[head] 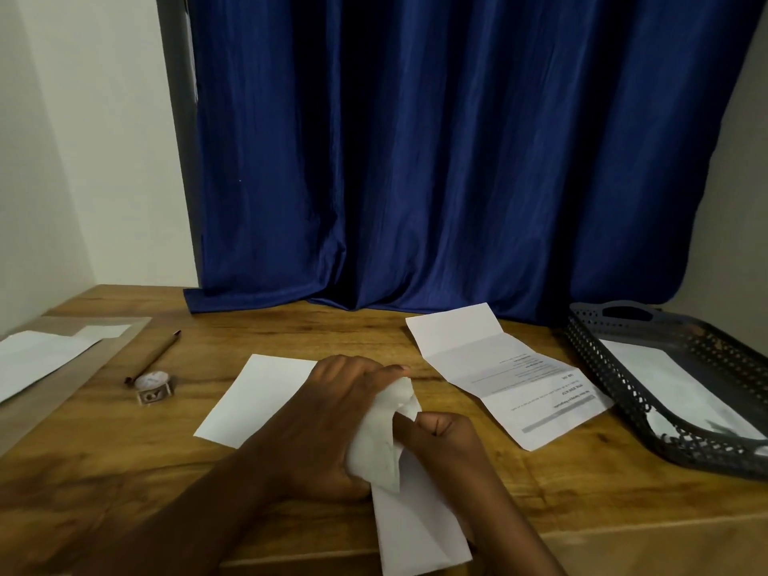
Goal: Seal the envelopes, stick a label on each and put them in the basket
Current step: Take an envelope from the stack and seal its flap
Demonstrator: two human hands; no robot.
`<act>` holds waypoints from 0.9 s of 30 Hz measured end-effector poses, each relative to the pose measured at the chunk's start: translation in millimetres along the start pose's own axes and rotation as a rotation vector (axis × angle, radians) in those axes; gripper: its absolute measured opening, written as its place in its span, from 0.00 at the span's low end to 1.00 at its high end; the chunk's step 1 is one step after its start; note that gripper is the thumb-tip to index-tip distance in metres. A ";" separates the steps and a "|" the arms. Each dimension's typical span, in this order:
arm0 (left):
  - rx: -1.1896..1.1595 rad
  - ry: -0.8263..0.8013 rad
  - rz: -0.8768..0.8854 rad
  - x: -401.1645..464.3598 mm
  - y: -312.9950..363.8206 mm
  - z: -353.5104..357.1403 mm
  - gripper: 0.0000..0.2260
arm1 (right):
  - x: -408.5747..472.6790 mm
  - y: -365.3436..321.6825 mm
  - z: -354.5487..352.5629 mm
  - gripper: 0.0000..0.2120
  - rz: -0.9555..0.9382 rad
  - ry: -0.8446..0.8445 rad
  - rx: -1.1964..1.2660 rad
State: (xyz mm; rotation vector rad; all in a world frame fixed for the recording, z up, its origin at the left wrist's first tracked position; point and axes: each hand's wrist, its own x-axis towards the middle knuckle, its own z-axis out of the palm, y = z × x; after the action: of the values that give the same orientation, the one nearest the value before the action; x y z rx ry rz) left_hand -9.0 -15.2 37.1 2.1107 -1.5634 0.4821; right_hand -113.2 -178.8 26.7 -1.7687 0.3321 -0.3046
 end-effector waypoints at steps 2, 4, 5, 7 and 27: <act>0.032 0.020 0.008 0.0 -1.6 1.4 0.50 | 0.3 2.6 -1.4 0.20 -0.009 0.015 -0.020; 0.044 -0.019 -0.011 0.3 -3.1 2.1 0.50 | -0.9 3.3 -3.0 0.17 -0.023 0.013 -0.021; 0.051 -0.039 -0.017 0.5 -4.5 2.8 0.51 | -1.4 2.4 -3.4 0.14 -0.026 0.013 -0.014; 0.055 -0.054 -0.025 -0.4 -7.7 3.4 0.50 | -2.7 0.0 -4.1 0.09 -0.030 0.012 0.004; 0.105 0.191 0.030 -0.5 -5.1 -4.5 0.43 | -24.6 -11.2 -54.5 0.22 -0.175 0.171 -0.058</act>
State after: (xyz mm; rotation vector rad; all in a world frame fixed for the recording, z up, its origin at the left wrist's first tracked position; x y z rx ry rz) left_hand -4.3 -11.0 39.8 2.0514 -1.4913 0.7686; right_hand -155.9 -216.0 48.8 -1.8367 0.3104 -0.5785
